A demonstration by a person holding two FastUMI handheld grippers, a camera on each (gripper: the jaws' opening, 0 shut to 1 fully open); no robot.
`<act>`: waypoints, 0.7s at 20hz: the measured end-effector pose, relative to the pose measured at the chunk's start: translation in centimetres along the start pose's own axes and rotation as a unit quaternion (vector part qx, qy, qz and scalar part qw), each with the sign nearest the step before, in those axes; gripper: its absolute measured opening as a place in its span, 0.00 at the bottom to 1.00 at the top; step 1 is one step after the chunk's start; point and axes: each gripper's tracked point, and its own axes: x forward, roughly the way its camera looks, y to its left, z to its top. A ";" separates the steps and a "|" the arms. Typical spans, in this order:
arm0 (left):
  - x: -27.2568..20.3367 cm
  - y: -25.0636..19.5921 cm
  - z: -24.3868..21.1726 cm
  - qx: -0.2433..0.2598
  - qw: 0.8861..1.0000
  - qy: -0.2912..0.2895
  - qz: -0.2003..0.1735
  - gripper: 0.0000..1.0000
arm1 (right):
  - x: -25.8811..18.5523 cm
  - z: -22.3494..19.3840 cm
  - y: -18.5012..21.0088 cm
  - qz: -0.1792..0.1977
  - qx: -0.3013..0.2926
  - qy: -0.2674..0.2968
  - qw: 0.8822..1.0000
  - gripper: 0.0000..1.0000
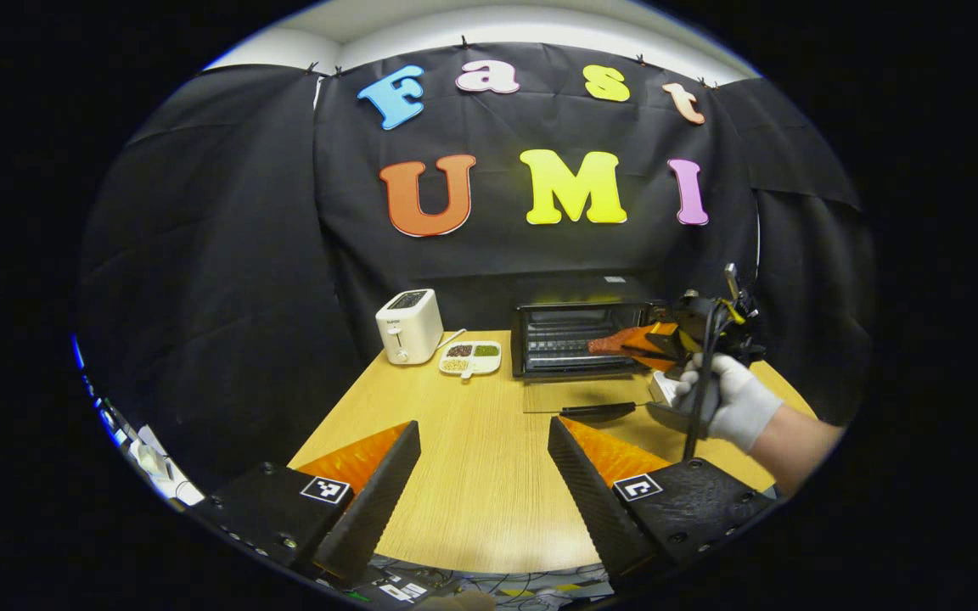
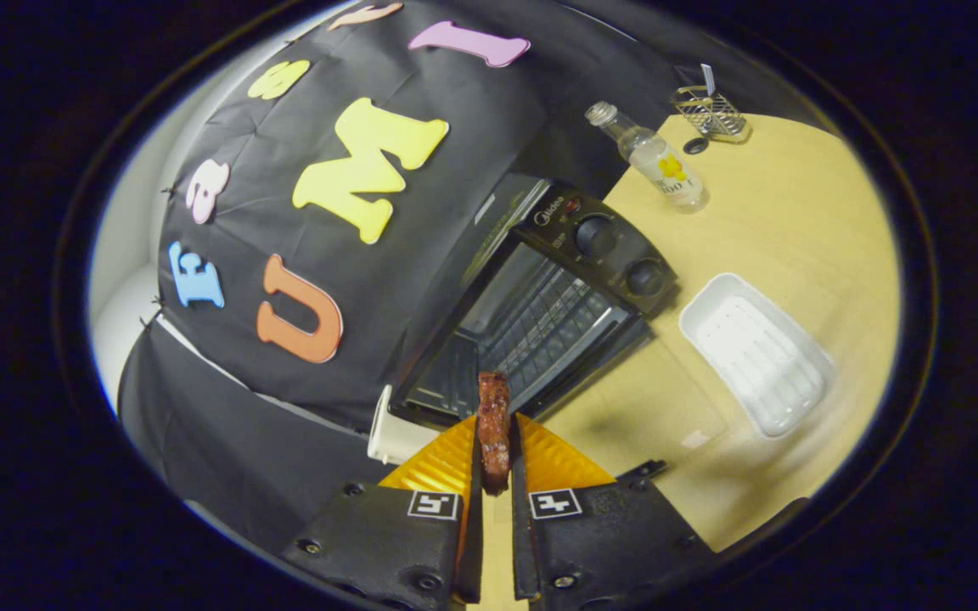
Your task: Open the electric oven with the left hand, put the food in, and close the electric oven.
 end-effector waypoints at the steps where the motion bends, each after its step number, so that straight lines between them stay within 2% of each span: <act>1: 0.4 0.0 0.3 -0.001 1.000 -0.001 0.000 0.97 | 1.4 0.1 0.2 -0.001 0.012 -0.014 1.000 0.17; 5: 0.5 -0.1 0.5 -0.009 1.000 0.007 -0.005 0.97 | 6.9 0.9 0.9 -0.001 0.070 -0.068 0.995 0.17; 10: 2.8 1.1 0.3 -0.021 0.999 0.029 0.017 0.97 | 12.2 1.4 -0.9 -0.022 0.103 -0.092 0.990 0.17; 14: 3.3 2.3 -0.7 -0.028 0.998 0.040 0.039 0.97 | 14.7 1.4 -1.7 -0.034 0.084 -0.092 0.992 0.17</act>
